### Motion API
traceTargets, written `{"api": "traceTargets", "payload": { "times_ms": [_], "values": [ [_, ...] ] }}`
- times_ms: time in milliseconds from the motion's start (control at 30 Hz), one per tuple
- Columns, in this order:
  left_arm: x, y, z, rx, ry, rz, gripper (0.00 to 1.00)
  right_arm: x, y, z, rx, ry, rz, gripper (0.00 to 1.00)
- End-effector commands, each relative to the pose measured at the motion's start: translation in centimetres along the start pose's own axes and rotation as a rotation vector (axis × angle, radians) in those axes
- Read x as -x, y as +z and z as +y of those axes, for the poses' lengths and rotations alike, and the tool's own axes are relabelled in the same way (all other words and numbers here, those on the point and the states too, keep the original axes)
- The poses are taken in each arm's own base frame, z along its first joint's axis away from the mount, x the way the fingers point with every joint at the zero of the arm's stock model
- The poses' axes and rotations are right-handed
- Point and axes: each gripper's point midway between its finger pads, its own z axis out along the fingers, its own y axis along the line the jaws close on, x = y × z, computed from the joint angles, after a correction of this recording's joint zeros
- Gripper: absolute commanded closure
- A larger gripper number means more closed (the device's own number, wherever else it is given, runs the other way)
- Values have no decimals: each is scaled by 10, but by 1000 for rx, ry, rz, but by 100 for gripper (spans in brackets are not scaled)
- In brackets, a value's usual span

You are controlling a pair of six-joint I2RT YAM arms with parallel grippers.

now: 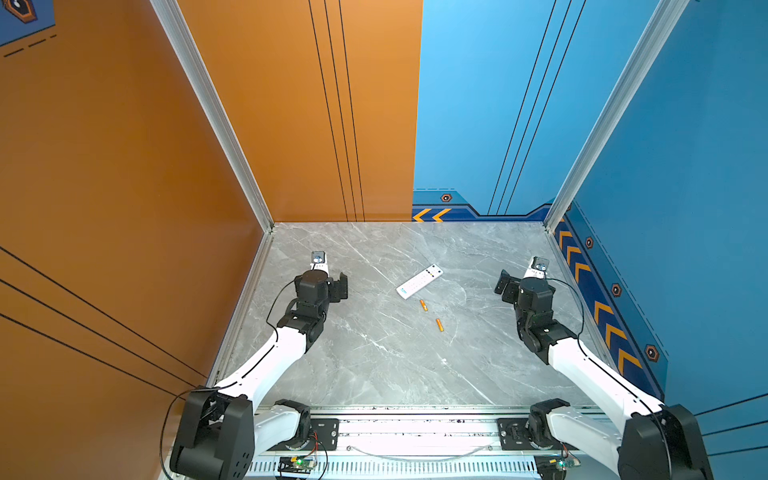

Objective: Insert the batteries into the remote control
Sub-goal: 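Reach the left gripper over the white remote while the right gripper nears the batteries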

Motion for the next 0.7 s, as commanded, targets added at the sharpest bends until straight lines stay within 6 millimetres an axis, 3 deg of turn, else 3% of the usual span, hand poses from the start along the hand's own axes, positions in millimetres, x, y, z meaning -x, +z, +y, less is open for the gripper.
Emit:
{"api": "traceTargets", "payload": {
  "times_ms": [0,167,333,667],
  "values": [
    [-13,-10,-11,-23,-5,162,2,-29,-15,19,59,26,124,0],
    [-27,-11,-46,-156,19,331,2,-41,-31,53,169,-5,187,0],
    [-32,-11,-100,-330,85,452,2,-65,-45,88,281,-70,277,0],
    [-42,18,-174,-475,232,566,2,-99,-49,118,383,-122,378,0]
  ]
}}
